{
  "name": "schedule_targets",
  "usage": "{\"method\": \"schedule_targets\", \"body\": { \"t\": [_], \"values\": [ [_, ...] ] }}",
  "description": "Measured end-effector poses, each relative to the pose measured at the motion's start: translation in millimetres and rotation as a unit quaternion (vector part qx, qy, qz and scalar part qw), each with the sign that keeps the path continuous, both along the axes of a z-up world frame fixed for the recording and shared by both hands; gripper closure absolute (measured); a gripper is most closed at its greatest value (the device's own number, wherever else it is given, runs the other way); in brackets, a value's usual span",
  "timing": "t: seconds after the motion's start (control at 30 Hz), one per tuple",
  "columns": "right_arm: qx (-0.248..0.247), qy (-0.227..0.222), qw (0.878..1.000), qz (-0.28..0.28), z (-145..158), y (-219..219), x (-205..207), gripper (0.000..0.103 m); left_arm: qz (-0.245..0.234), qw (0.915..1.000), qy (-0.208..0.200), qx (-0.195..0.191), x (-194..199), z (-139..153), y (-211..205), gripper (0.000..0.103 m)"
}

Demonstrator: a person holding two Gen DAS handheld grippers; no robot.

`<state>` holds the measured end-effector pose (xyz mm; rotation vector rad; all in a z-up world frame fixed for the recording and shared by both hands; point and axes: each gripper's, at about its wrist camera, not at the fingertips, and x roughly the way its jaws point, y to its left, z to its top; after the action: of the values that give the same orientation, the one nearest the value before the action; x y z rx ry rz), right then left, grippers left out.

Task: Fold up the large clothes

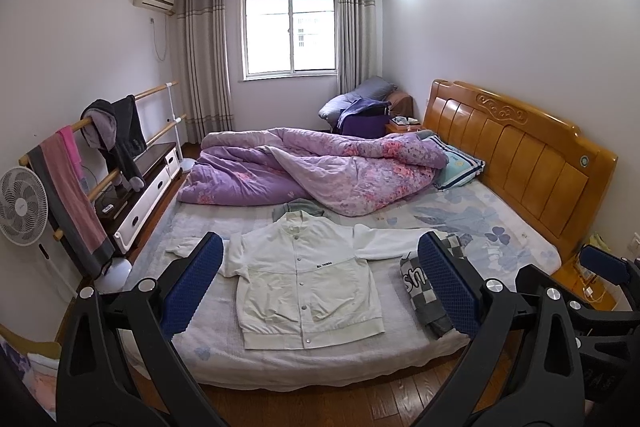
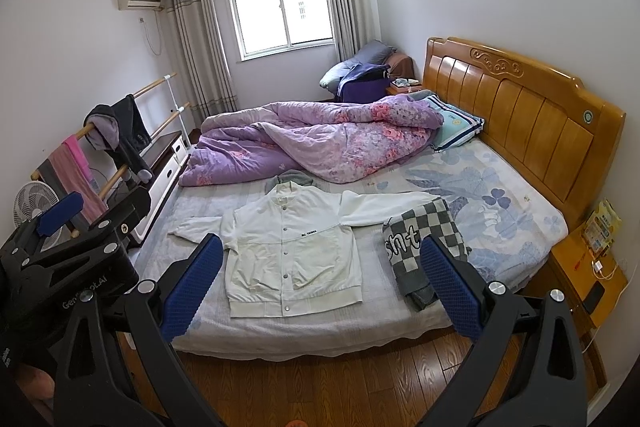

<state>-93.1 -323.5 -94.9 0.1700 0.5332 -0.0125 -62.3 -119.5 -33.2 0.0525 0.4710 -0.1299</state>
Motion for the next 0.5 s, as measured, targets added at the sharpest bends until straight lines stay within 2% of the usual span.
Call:
{"method": "schedule_targets", "body": {
  "t": [0.5],
  "values": [
    [0.002, 0.002, 1.0, 0.0, -0.6, -2.8, 1.9, 0.008, -0.002, 1.0, 0.002, 0.001, 1.9, -0.2, -2.1, 0.005]
  ]
}}
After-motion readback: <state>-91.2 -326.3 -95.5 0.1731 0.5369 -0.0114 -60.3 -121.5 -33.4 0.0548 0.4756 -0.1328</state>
